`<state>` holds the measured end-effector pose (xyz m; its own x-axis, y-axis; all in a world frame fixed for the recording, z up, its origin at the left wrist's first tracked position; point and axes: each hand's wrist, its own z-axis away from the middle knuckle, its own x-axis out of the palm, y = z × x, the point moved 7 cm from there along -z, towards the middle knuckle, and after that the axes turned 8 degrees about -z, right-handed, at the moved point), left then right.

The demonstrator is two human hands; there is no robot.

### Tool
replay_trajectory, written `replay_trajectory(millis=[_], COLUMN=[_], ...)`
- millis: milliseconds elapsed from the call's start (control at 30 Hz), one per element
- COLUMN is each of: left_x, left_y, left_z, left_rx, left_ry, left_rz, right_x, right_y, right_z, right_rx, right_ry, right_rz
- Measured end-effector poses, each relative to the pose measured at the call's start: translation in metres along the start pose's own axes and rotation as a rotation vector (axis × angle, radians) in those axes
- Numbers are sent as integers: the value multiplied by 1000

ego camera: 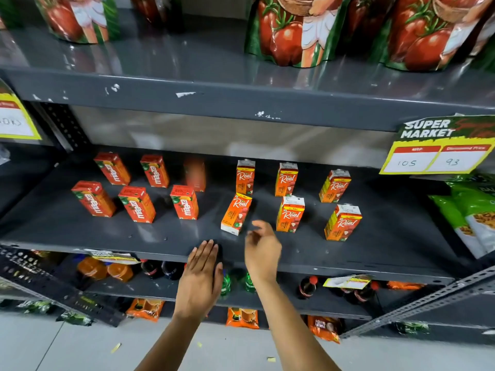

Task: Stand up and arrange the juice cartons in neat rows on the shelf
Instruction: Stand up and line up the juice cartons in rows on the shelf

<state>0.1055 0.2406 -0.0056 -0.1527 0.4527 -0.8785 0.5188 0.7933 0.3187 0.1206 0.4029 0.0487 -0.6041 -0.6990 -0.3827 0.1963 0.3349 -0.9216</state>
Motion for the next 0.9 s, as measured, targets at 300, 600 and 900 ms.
replay_trajectory(millis=[300, 600, 900], left_x=[-7, -3, -4], left_y=[-14, -21, -21], left_z=[4, 5, 4], left_rx=[36, 66, 77], left_ry=[-84, -116, -104], left_rz=[-17, 16, 44], right_x=[55, 63, 53], right_y=[-6, -4, -1], right_z=[-45, -57, -35], right_rx=[373, 448, 650], right_ry=[-113, -192, -461], right_rz=[234, 149, -952])
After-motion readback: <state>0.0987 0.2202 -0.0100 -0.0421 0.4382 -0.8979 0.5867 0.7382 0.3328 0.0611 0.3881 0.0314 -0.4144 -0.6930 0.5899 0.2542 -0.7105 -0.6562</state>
